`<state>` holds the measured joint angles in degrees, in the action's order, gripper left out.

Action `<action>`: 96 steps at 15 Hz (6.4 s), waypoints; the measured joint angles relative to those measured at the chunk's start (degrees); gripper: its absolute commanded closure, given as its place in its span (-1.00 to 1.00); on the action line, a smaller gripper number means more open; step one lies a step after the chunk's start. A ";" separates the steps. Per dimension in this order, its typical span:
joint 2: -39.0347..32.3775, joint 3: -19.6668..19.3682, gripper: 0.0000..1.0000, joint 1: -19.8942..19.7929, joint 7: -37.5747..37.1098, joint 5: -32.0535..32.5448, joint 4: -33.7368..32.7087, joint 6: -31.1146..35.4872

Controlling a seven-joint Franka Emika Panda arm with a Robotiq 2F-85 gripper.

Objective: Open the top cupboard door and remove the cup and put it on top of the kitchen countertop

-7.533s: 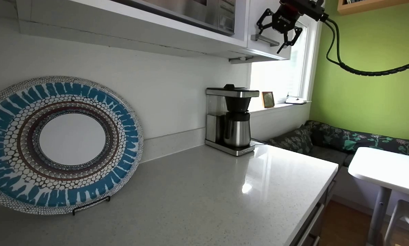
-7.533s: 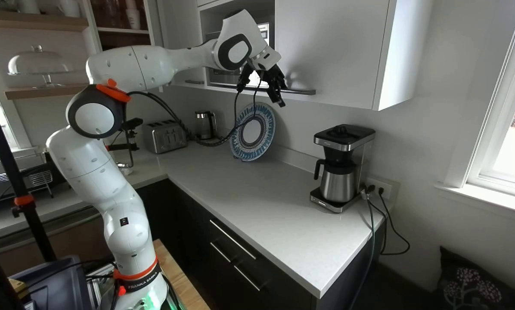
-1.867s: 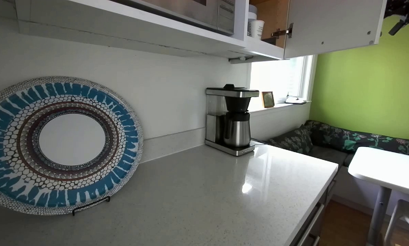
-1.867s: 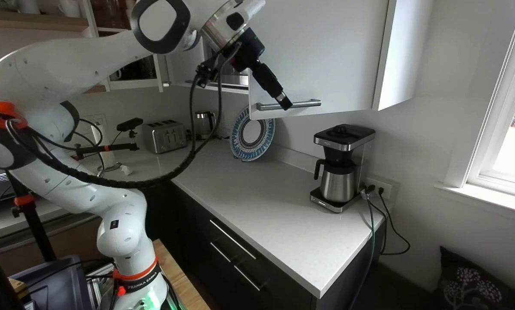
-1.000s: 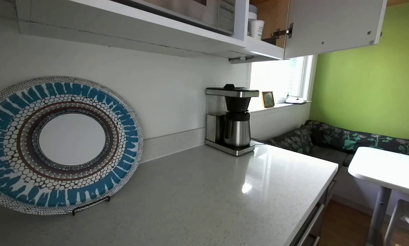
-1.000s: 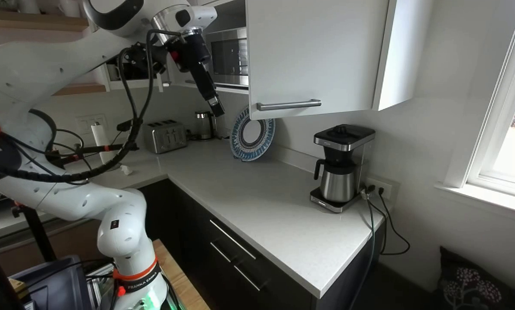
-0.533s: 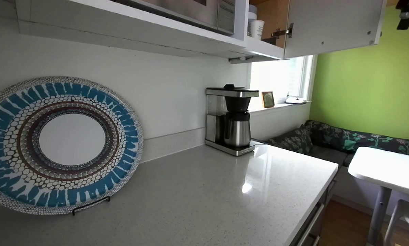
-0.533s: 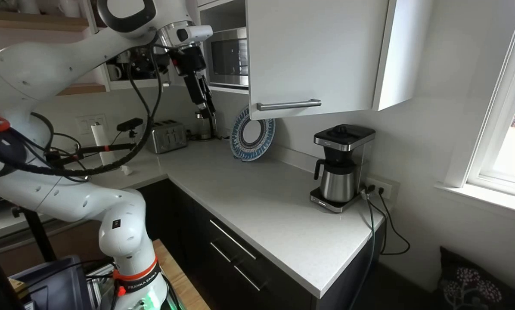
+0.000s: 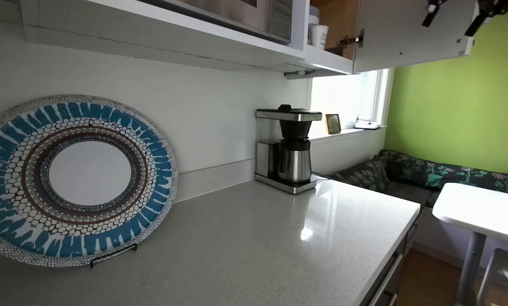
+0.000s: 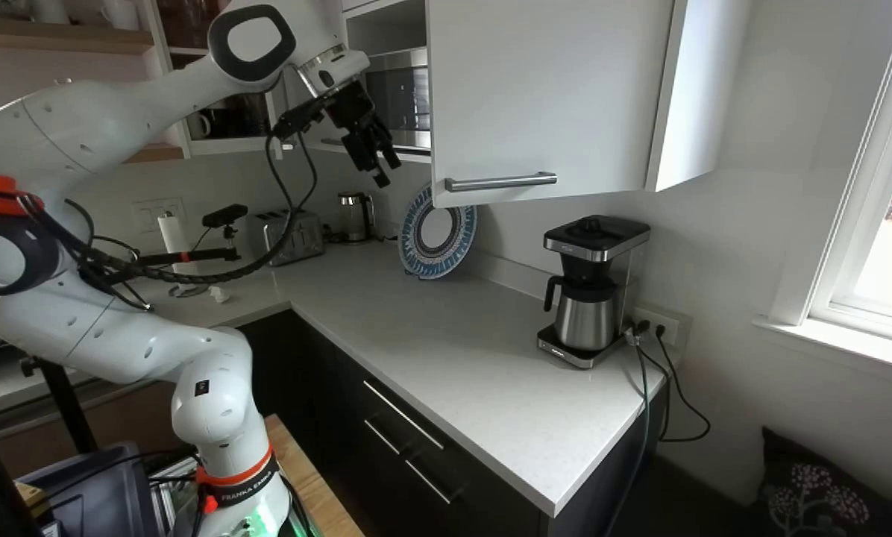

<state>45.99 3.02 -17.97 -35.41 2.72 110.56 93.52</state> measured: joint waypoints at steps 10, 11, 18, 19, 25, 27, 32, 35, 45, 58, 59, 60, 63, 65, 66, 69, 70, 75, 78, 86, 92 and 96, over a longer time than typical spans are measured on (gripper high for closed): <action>-4.74 3.81 -1.00 0.62 -7.98 -0.02 3.87 18.49; -4.68 3.81 -1.00 0.62 -7.99 -0.02 3.85 18.49; -9.35 3.66 -1.00 -1.17 -16.08 2.17 1.62 22.29; -10.83 3.67 -1.00 -1.51 -17.92 2.80 0.60 23.12; -20.27 3.62 -1.00 -2.23 -28.38 8.61 -7.77 26.99; -23.06 3.58 -1.00 -2.23 -31.06 10.68 -10.98 27.22; -29.48 2.60 -1.00 -1.58 -33.20 14.42 -19.25 27.97; -33.40 1.44 -1.00 -0.46 -33.19 15.59 -23.89 28.41; -42.38 -0.62 -1.00 2.39 -32.76 15.96 -34.67 28.41; -44.99 -1.54 -1.00 1.94 -23.48 13.53 -40.04 28.32; -45.50 -1.68 -1.00 1.85 -22.91 13.37 -40.86 28.28; -46.12 -1.79 -1.00 1.73 -22.53 13.17 -41.72 28.13; -48.23 -2.08 -1.00 1.47 -21.91 12.17 -44.15 28.04; -49.63 -2.12 -1.00 1.47 -21.91 11.42 -45.55 28.04; -50.27 -2.11 -1.00 1.48 -21.91 11.00 -46.21 28.05; -51.93 -2.09 -1.00 1.49 -21.91 10.17 -48.00 28.29; -52.41 -2.09 -1.00 1.49 -21.92 10.06 -48.57 28.51; -54.48 -2.07 -1.00 1.51 -21.95 9.93 -51.06 28.89; -55.37 -2.06 -0.42 1.53 -21.93 9.95 -51.65 28.74; -56.22 -1.99 0.71 1.53 -21.90 9.29 -53.92 23.41; -56.09 -2.01 0.99 1.36 -21.85 6.64 -55.69 20.26; -55.87 -2.07 0.99 0.34 -21.48 3.46 -56.86 19.32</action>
<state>-9.89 0.96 -17.63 -56.89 6.19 53.70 112.84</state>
